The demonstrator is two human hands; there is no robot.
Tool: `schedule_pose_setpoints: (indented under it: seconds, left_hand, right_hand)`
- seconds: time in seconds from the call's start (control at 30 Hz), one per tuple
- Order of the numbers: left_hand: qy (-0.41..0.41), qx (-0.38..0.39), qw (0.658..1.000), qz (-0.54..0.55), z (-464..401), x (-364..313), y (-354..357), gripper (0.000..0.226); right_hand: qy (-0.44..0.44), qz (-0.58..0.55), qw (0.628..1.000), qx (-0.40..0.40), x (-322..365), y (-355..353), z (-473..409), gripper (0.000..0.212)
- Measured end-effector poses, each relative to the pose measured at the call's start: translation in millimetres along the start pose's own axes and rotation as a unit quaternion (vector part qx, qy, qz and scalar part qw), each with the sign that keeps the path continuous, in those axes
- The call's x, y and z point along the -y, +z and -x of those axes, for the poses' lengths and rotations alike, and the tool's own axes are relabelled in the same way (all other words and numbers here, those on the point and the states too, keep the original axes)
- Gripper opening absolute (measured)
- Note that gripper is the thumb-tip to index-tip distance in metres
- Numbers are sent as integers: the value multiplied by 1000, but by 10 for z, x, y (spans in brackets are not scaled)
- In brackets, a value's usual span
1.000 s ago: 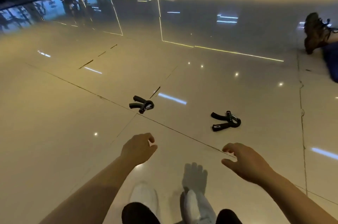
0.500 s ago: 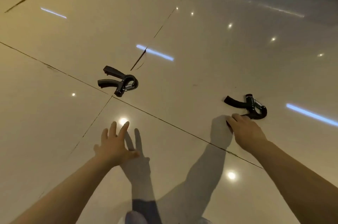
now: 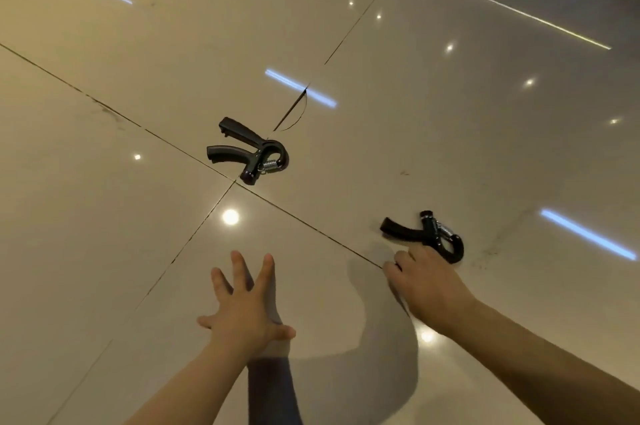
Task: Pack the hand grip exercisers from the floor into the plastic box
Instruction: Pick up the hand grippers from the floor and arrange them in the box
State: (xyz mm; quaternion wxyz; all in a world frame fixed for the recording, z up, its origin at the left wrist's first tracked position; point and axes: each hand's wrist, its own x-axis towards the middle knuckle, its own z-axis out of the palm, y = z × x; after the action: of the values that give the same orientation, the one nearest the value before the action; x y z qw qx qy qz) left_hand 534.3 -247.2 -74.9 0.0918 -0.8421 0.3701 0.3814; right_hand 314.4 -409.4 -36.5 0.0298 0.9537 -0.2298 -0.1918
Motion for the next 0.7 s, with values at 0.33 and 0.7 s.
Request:
schedule_pose_setpoints:
  seconds: [0.33, 0.7]
  left_hand:
    - [-20, -180, 979, -92, -218, 163, -553, 110]
    - [33, -126, 978, -160, -1360, -266, -1460, 110]
  right_hand:
    - [-48, -83, 995, 27, 598, -131, -127, 72]
    - [-35, -217, 975, 34, 427, 80, -235, 96]
